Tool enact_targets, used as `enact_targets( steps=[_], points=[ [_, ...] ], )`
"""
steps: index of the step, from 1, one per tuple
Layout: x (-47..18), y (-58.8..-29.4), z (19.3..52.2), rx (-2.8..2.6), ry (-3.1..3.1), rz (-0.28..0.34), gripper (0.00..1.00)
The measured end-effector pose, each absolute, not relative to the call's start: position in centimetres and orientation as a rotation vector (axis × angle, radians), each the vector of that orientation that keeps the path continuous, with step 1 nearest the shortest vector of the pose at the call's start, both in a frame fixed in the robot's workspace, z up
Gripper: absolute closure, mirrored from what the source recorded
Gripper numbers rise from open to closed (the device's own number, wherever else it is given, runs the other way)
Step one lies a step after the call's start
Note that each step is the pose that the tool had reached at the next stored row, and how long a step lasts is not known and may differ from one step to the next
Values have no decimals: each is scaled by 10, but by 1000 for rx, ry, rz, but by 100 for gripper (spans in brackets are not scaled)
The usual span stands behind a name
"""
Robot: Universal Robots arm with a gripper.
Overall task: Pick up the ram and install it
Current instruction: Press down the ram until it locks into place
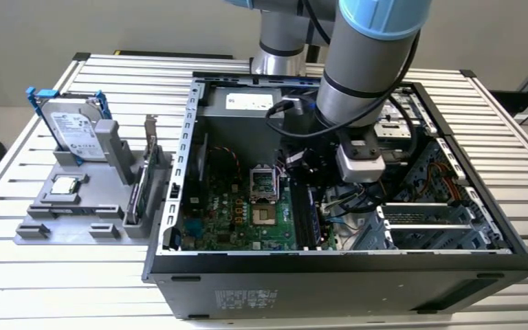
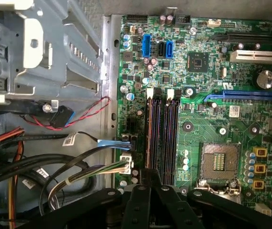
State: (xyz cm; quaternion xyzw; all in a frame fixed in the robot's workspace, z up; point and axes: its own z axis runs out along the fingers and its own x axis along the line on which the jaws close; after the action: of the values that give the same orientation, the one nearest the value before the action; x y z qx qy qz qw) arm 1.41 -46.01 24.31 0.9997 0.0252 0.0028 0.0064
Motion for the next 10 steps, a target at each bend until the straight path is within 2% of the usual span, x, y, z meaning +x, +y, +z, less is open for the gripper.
enact_targets(
  steps=[10],
  points=[
    [14,-460,243,3116,290,10,100]
  ],
)
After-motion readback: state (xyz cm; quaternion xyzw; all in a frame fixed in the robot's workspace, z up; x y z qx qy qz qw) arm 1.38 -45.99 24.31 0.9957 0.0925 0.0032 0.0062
